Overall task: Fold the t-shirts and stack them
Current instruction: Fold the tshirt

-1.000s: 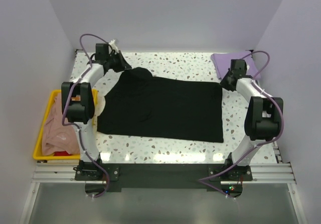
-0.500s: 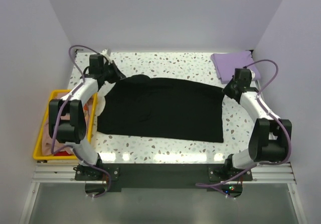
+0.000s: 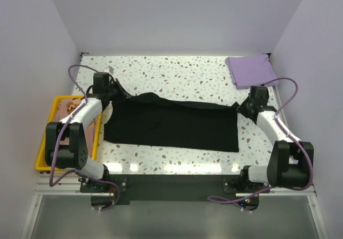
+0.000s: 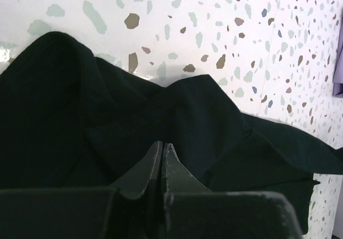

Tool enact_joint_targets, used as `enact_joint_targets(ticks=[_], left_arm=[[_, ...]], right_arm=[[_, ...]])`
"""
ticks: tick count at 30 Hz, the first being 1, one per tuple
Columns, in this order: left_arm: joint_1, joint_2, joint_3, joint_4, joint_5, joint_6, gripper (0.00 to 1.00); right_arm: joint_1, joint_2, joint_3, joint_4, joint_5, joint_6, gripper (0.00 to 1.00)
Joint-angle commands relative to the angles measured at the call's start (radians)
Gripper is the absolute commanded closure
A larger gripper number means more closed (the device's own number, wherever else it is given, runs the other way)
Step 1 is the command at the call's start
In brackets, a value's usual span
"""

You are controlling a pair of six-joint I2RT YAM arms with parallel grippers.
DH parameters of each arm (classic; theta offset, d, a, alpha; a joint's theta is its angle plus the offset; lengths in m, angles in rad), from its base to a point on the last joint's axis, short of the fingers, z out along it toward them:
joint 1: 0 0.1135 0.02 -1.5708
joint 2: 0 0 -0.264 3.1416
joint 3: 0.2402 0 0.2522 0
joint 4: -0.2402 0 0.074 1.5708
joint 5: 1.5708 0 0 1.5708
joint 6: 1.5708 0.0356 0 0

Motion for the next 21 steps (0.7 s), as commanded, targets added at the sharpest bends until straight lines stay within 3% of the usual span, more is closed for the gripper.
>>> enact_joint_targets(ticks=[1,17,21], left_arm=[[0.008,-0.072,-0.031,-0.004,-0.045,-0.025,1.00],[0.008,-0.188,-0.140,-0.056,-0.096,-0.011,1.00],[0.008,-0.190,-0.166,-0.062,-0.103,-0.015,1.00]], right_arm=[[-0.003,-0.029,-0.016,0.005,0.031,0.023,1.00],[-0.011,-0.068,-0.083,0.011,0.040,0.040,0.98],[-0.014,-0.098,-0.117,0.020,0.029,0.051,0.89]])
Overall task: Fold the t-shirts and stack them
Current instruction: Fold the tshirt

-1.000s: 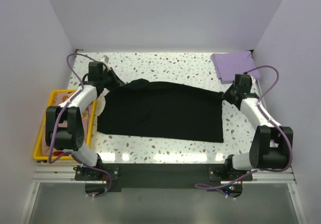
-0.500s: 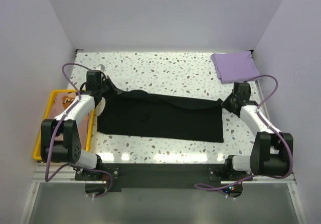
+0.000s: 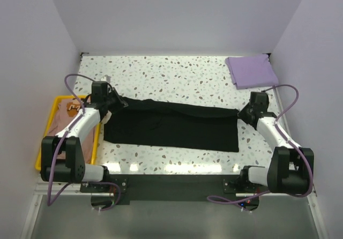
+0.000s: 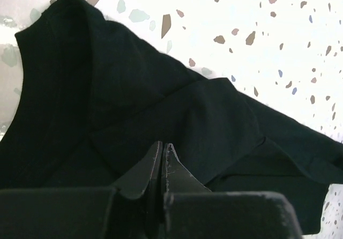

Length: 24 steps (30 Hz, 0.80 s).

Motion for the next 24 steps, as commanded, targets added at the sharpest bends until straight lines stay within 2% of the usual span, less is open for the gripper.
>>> enact_joint_targets(ticks=[1,3,4,6,10,15,20,24], left_arm=[[0.008,-0.029,-0.027,0.004,-0.026,-0.001,1.00],[0.008,-0.031,-0.034,0.007,-0.024,-0.007,0.92],[0.008,-0.034,-0.039,0.007,-0.026,-0.010,0.78],[0.008,-0.048,-0.045,0.009,-0.030,-0.015,0.67],[0.008,-0.081,-0.047,0.004,-0.049,-0.018,0.57],[0.008,-0.088,-0.028,-0.004,-0.062,-0.015,0.55],[-0.015,-0.060,-0.014,-0.011,-0.075,-0.027,0.55],[-0.086,-0.033,0.013,-0.022,-0.142,-0.050,0.47]], right_arm=[[-0.011,-0.052,-0.039,0.023,0.014,0.021,0.86],[-0.012,-0.072,-0.053,0.014,0.000,0.021,0.79],[-0.015,-0.080,-0.055,0.012,-0.009,0.023,0.73],[-0.015,-0.108,-0.056,-0.003,-0.041,0.020,0.66],[-0.015,-0.158,-0.052,-0.029,-0.071,0.001,0.56],[-0.005,-0.169,-0.027,-0.040,-0.124,-0.017,0.55],[0.030,-0.174,-0.004,-0.057,-0.083,-0.019,0.54],[0.107,-0.120,-0.001,-0.011,-0.066,0.001,0.54]])
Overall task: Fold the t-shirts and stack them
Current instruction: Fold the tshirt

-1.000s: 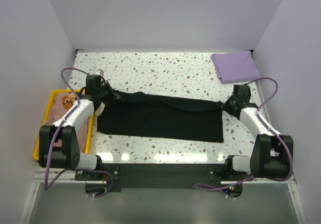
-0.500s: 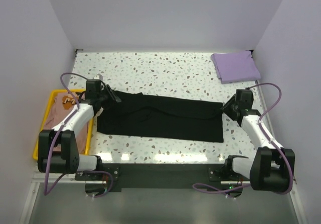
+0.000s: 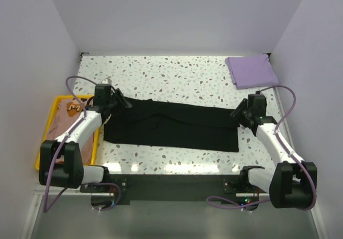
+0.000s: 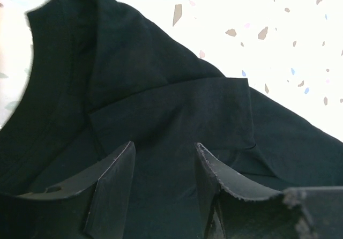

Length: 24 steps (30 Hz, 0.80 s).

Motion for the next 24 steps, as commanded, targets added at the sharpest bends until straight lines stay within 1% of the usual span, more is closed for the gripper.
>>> enact_joint_targets(ticks=[1,3,4,5,7,8,9,11,13,14,15,17,18,20,21,23,24], left_arm=[[-0.058,0.034,0.070,-0.020,-0.072,-0.025,0.47],[-0.084,0.069,0.113,-0.044,-0.105,-0.035,0.45],[-0.089,0.080,0.126,-0.046,-0.110,-0.040,0.45],[-0.100,0.101,0.150,-0.049,-0.113,-0.042,0.44],[-0.111,0.145,0.179,-0.063,-0.162,-0.042,0.43],[-0.117,0.164,0.210,-0.076,-0.171,-0.039,0.43],[-0.124,0.179,0.224,-0.105,-0.185,-0.031,0.43],[-0.137,0.202,0.232,-0.124,-0.220,-0.020,0.43],[-0.138,0.193,0.212,-0.139,-0.240,-0.026,0.42],[-0.138,0.166,0.183,-0.149,-0.281,-0.037,0.41],[-0.138,0.147,0.166,-0.164,-0.302,-0.060,0.36],[-0.137,0.086,0.111,-0.169,-0.335,-0.080,0.33],[-0.137,0.069,0.098,-0.178,-0.346,-0.094,0.32],[-0.126,0.040,0.071,-0.179,-0.372,-0.100,0.29],[-0.118,0.035,0.066,-0.182,-0.371,-0.104,0.26],[-0.092,0.038,0.051,-0.170,-0.330,-0.101,0.26],[-0.059,0.044,0.046,-0.153,-0.310,-0.100,0.26]], right_arm=[[0.071,0.044,0.051,0.036,0.029,0.011,0.54],[0.120,0.105,0.063,0.055,0.055,0.016,0.55],[0.125,0.123,0.063,0.070,0.046,0.022,0.55],[0.129,0.160,0.054,0.088,0.025,0.025,0.55],[0.143,0.195,0.053,0.151,-0.038,0.026,0.55],[0.151,0.227,0.060,0.168,-0.043,0.023,0.55],[0.181,0.249,0.073,0.187,-0.070,0.019,0.55],[0.223,0.287,0.129,0.188,-0.072,-0.009,0.55],[0.283,0.352,0.169,0.191,-0.084,-0.033,0.55],[0.303,0.373,0.207,0.193,-0.087,-0.038,0.55],[0.341,0.410,0.224,0.196,-0.090,-0.047,0.55],[0.379,0.447,0.278,0.199,-0.100,-0.055,0.55],[0.416,0.462,0.293,0.210,-0.101,-0.058,0.55],[0.448,0.510,0.344,0.222,-0.123,-0.076,0.55],[0.476,0.528,0.364,0.227,-0.129,-0.084,0.55],[0.499,0.574,0.420,0.236,-0.150,-0.109,0.55],[0.517,0.591,0.441,0.246,-0.159,-0.116,0.55]])
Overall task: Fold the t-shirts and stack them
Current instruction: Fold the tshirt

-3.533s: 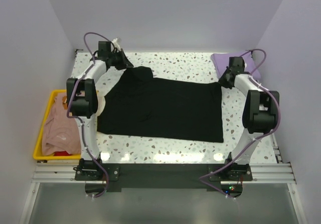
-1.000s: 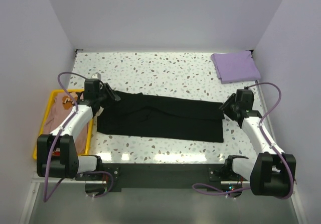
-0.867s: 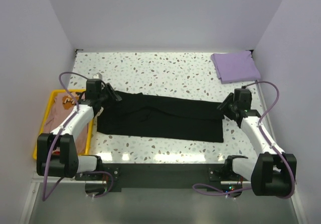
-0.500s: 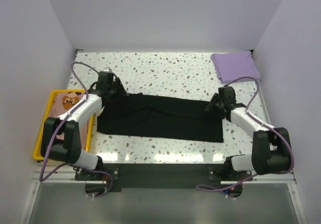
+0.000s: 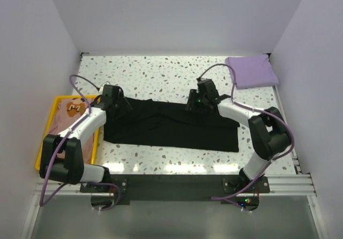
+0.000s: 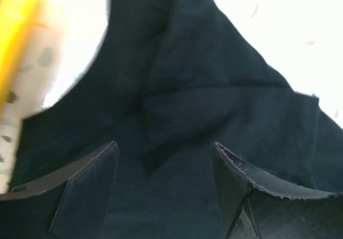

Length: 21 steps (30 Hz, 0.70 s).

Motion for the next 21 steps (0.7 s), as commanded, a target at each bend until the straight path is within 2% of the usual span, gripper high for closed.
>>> enact_joint_targets(ticks=[1,5,8,13,21], left_arm=[[0.066,-0.010,-0.017,0.036,0.013,-0.022,0.26],[0.123,0.077,0.026,0.109,0.114,-0.002,0.30],[0.125,0.152,0.087,0.149,0.136,0.005,0.33],[0.126,0.265,0.164,0.161,0.136,0.006,0.40],[0.135,0.329,0.230,0.165,0.096,0.005,0.46]], right_arm=[[0.039,0.052,0.101,0.070,-0.056,-0.065,0.55],[0.079,0.139,0.212,0.088,-0.109,-0.096,0.55],[0.096,0.175,0.270,0.094,-0.128,-0.112,0.55],[0.134,0.259,0.356,0.100,-0.152,-0.143,0.55],[0.185,0.357,0.431,0.128,-0.197,-0.180,0.54]])
